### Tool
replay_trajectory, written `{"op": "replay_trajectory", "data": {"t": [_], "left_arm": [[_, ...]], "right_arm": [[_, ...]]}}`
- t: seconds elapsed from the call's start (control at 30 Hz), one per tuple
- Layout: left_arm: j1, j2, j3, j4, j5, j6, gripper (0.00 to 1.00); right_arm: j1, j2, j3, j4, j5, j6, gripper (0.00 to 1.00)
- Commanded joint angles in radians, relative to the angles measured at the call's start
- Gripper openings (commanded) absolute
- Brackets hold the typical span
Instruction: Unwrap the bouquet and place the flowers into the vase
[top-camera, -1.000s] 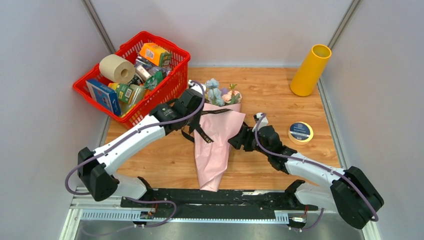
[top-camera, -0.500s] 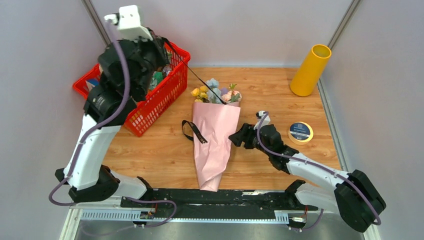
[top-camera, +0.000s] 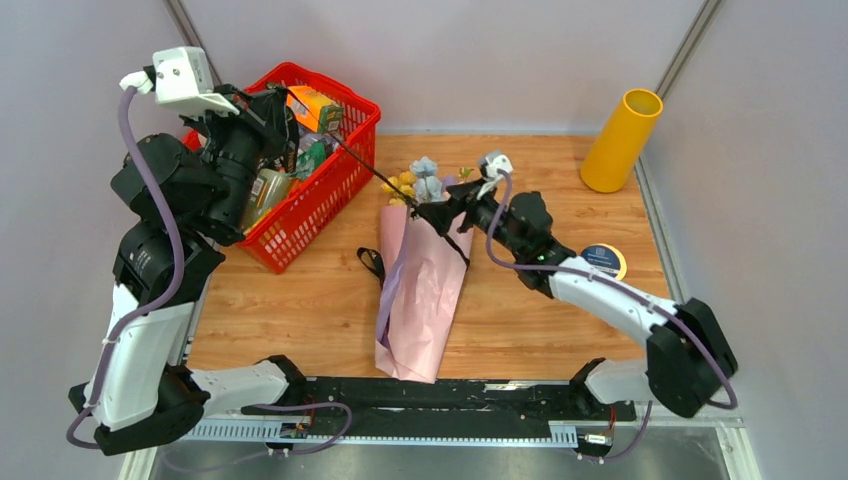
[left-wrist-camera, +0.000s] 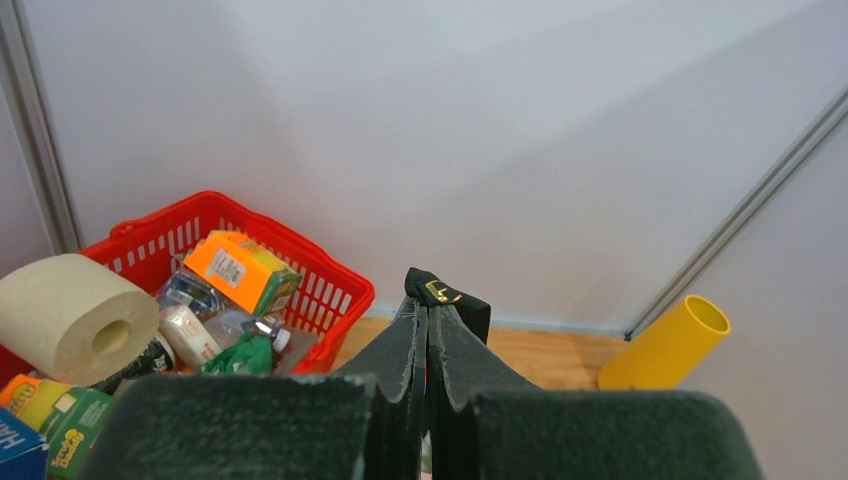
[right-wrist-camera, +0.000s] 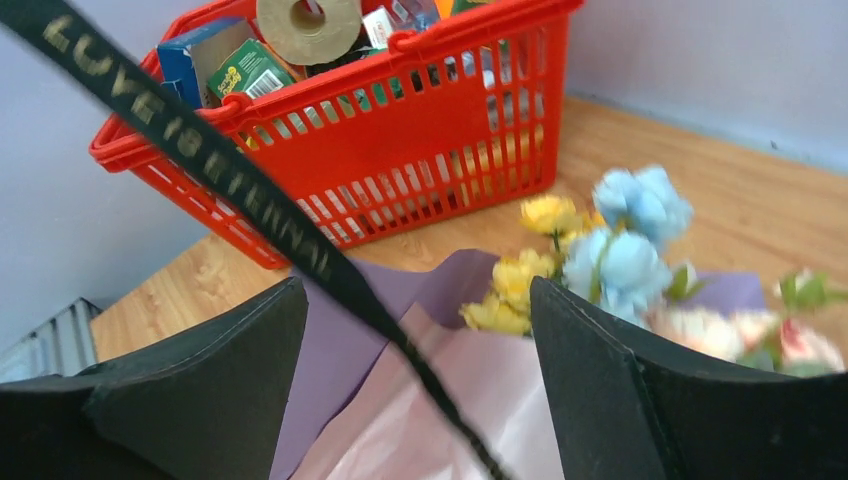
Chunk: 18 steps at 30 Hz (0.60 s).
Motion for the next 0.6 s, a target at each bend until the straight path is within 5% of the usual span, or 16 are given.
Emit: {"op": "replay_trajectory", "data": {"t": [0.0,0.27,0.57], "left_arm": [[0.002,-0.022,-0.059,0.033,-0.001,0.003,0.00],[0.002,-0.030,-0.094,0.021,-0.033,0.040,0.00],[0.001,-0.021,-0.123,0.015,-0.050,0.071,0.00]], "right_arm": [[0.006,0.181,0.158,0.068,-0.143,-0.175,0.85],[0.009,0.375,0.266,0.032,-0.191,-0.178,0.71],[0.009,0.214,0.091,-0.033,-0.214,-0.290,0.82]]}}
